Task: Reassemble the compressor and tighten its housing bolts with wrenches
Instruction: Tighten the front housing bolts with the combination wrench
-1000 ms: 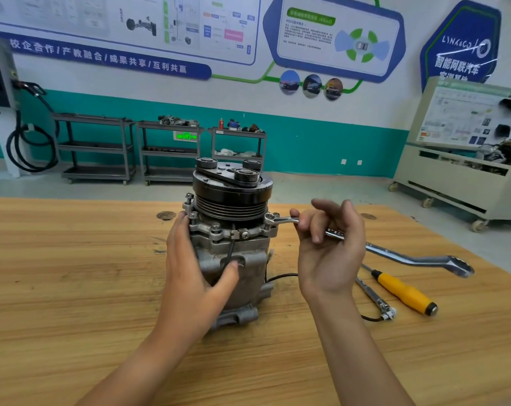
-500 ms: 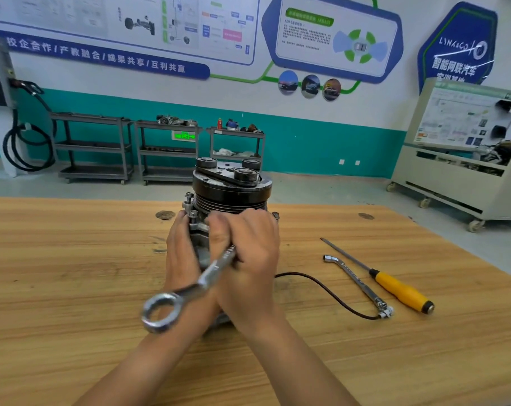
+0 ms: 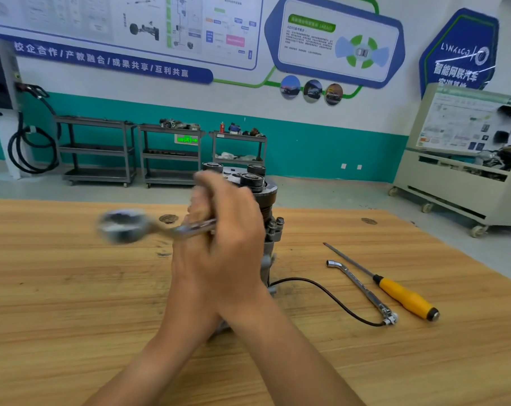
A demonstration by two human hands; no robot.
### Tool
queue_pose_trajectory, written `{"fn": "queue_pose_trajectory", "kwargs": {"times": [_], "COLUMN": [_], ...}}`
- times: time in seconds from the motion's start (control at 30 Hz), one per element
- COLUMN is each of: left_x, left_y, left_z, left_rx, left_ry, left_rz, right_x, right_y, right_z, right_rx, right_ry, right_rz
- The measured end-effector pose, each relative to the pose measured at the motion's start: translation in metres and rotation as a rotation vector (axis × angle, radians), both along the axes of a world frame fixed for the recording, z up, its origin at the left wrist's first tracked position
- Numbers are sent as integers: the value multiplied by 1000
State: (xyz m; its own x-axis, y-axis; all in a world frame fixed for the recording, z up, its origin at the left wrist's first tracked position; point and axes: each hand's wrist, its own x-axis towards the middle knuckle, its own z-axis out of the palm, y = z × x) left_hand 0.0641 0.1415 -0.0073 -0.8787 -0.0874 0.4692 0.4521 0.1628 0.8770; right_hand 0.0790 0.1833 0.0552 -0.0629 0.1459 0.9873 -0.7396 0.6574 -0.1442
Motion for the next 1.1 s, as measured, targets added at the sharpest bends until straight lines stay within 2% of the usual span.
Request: {"fn": "queue_pose_trajectory", "kwargs": {"times": [0.03, 0.13, 0.27, 0.4, 0.5, 0.67, 0.87, 0.97, 1.1], "left_x": [0, 6, 7, 4, 6, 5, 5, 5, 6], "left_y": [-1, -4, -7, -7, -7, -7, -6, -6, -6], "left_z": [2, -1, -8, -9, -9, -9, -9, -10, -8], "left_rx": [27, -196, -211, -230, -226, -224, -223, -224, -224], "left_ry": [-11, 124, 197, 163, 171, 190, 183, 181, 174], "left_rz": [-17, 94, 107, 95, 113, 103, 107, 116, 117], "right_x": [5, 17, 8, -28, -51, -65, -68, -67, -64], "right_y": [2, 27, 88, 116, 119, 117, 110, 110, 107], "right_z": [10, 45, 71, 62, 44, 32, 42, 40, 35], "right_rx": [-120, -558, -958, -1197, -1237, -1269, -1115, -1163, -1240], "right_ry": [48, 89, -209, -533, -641, -665, -783, -769, -679], "right_rz": [183, 714, 1154, 1435, 1505, 1678, 1579, 1542, 1391]}}
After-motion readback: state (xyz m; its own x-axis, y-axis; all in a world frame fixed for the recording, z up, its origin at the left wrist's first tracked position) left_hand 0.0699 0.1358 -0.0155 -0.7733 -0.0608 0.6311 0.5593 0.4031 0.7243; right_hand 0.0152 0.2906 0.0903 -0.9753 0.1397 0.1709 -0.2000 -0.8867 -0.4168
